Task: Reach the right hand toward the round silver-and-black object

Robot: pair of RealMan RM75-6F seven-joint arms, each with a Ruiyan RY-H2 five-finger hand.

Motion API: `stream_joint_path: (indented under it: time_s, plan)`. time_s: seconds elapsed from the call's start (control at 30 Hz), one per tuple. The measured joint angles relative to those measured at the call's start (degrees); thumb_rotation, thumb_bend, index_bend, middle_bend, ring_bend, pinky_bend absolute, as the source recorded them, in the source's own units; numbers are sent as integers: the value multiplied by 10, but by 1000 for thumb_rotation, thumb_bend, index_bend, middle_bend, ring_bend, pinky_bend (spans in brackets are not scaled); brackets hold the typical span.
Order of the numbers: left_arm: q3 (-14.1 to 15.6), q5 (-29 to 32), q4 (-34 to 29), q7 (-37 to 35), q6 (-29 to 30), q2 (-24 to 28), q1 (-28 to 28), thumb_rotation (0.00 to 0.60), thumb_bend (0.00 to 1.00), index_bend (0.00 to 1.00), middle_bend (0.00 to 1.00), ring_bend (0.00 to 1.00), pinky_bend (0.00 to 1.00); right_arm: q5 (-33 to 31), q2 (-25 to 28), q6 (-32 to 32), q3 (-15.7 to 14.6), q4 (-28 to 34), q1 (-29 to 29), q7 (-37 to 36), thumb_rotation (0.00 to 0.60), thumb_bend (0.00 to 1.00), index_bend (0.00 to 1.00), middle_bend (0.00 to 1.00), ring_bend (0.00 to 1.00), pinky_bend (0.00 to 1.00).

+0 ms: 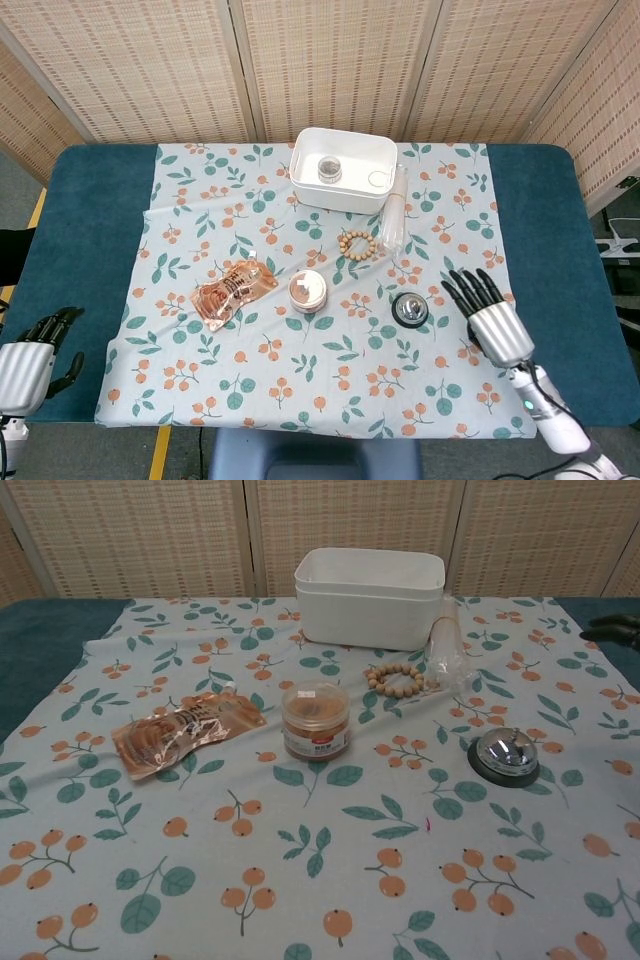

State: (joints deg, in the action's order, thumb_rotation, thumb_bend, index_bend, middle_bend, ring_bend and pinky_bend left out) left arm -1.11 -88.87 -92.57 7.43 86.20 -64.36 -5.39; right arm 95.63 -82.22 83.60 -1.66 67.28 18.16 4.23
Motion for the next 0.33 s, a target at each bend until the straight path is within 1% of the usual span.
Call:
stream_joint_path:
  time_s: [0.07, 0.13, 0.17, 0.2, 0.23, 0.27, 0.3, 0.33]
  plan:
    - [0, 0, 0, 1, -1, 0, 0, 600, 426, 175, 181, 244, 467, 0, 29, 18, -7, 14, -22, 4, 600, 979, 0, 0, 0, 0]
    - [1, 1, 0, 3, -1, 0, 0, 600, 427, 175, 181, 244, 467, -6, 51, 27, -13, 26, -42, 5, 600, 861, 0, 0, 0, 0]
    - [1, 1, 0, 5, -1, 0, 0, 600, 427, 175, 181, 244, 467, -11, 59, 29, -15, 31, -48, 5, 600, 739, 0, 0, 0, 0]
    - [1, 1, -1, 6, -1, 0, 0, 600, 427, 175, 181, 244, 467, -17, 64, 29, -16, 37, -52, 4, 600, 673, 0, 0, 0, 0]
    - [1, 1, -1, 7, -2, 0, 0, 600, 427, 175, 182, 244, 467, -26, 69, 27, -16, 47, -57, 4, 600, 574, 0, 0, 0, 0]
    - [1, 1, -1, 8, -1, -1, 0, 600, 426, 175, 181, 243, 467, -32, 73, 25, -16, 56, -58, 3, 600, 504, 0, 0, 0, 0]
    - [1, 1, -2, 9, -1, -1, 1, 600, 427, 175, 181, 243, 467, -35, 79, 22, -16, 66, -60, 1, 600, 452, 0, 0, 0, 0]
    - [1, 0, -2, 10, -1, -1, 1, 600, 427, 175, 181, 243, 467, -38, 86, 19, -15, 79, -61, 0, 600, 426, 0, 0, 0, 0]
